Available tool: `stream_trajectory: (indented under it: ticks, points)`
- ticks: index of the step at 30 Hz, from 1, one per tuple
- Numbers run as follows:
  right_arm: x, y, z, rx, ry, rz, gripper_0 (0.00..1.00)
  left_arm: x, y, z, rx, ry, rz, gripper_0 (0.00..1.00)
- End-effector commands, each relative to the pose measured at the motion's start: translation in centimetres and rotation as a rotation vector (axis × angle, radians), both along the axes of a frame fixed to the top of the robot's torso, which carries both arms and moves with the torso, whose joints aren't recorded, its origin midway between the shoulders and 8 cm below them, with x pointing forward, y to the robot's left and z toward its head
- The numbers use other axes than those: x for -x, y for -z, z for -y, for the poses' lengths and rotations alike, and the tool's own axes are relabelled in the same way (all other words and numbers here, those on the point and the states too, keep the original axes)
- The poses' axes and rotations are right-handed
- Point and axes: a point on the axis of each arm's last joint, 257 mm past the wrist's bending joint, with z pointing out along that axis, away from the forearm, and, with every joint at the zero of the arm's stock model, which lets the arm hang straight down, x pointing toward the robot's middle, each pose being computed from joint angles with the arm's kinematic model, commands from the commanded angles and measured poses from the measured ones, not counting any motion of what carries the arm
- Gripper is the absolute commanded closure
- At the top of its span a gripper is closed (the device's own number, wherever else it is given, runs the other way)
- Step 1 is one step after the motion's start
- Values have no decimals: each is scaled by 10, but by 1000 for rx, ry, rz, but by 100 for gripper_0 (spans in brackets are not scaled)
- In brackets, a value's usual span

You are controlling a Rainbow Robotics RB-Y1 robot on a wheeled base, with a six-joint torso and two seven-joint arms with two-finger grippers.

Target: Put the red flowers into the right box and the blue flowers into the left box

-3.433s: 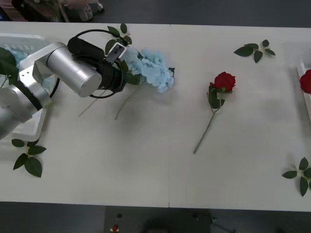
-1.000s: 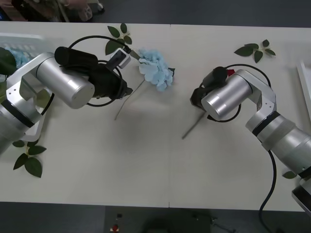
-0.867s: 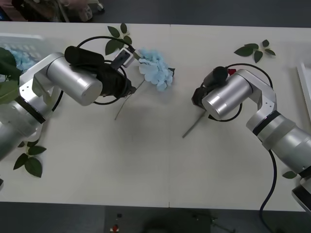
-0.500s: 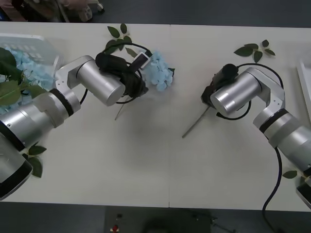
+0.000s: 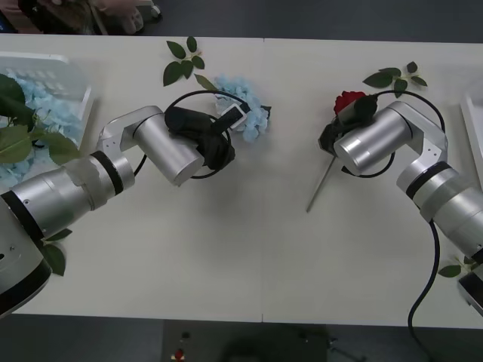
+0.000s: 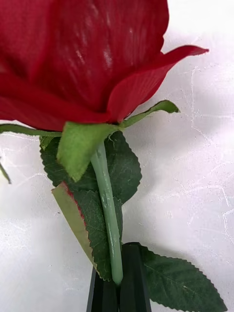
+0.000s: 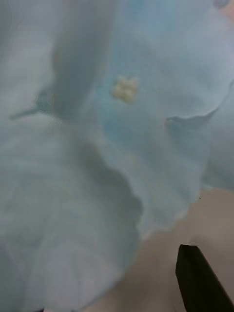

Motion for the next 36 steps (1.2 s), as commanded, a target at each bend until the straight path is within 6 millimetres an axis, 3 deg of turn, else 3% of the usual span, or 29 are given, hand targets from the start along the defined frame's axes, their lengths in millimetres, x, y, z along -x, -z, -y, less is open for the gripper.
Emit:
stream_trajectory:
  ticks: [1, 2, 4, 6, 9, 12, 14, 15, 16, 17, 20, 21, 22, 24, 27, 28, 30, 32, 33, 36]
  points:
    - [-1, -5, 17, 0, -1, -12, 100, -11, -24, 4, 22, -2, 34, 87]
    - [-3, -18, 21, -6, -1, -8, 100, -11, -24, 4, 23, -3, 34, 100]
    - [-5, -44, 31, 0, -4, -1, 100, -12, -24, 3, 24, -5, 34, 100]
    - [-3, -81, 56, 29, -8, -3, 100, -12, -25, 4, 30, -5, 36, 100]
    - [9, -118, 97, 136, -63, -45, 100, -15, -30, 5, 42, -3, 51, 100]
    - [26, -161, 159, 308, -112, -109, 100, -20, -36, -4, 49, -11, 70, 100]
    - [38, -188, 209, 445, -145, -154, 100, -26, -51, -12, 63, -14, 100, 100]
    - [41, -194, 222, 483, -157, -166, 100, -29, -57, -16, 68, -19, 108, 100]
    - [47, -209, 253, 562, -179, -187, 100, -33, -72, -25, 75, -24, 132, 100]
    - [51, -214, 271, 592, -180, -204, 100, -36, -83, -32, 75, -26, 149, 100]
    - [58, -227, 323, 655, -171, -239, 100, -33, -127, -60, 30, -35, 183, 100]
    - [58, -227, 323, 655, -171, -239, 100, -33, -127, -60, 30, -35, 183, 100]
    - [58, -231, 353, 715, -169, -247, 100, -21, -162, -94, -56, -57, 195, 100]
    - [58, -232, 376, 752, -148, -248, 100, -6, -187, -126, -138, -85, 197, 100]
    - [53, -218, 410, 793, -120, -221, 100, 46, -223, -195, -278, -156, 121, 100]
    - [51, -215, 414, 798, -113, -212, 100, 56, -226, -209, -299, -171, 100, 100]
    - [46, -204, 427, 818, -96, -185, 100, 86, -230, -265, -376, -246, 33, 100]
    - [45, -195, 434, 827, -88, -173, 100, 105, -221, -297, -427, -266, -25, 100]
    - [45, -189, 438, 827, -81, -164, 100, 119, -212, -323, -469, -272, -72, 100]
    - [45, -179, 445, 828, -70, -147, 100, 145, -182, -368, -531, -273, -167, 100]
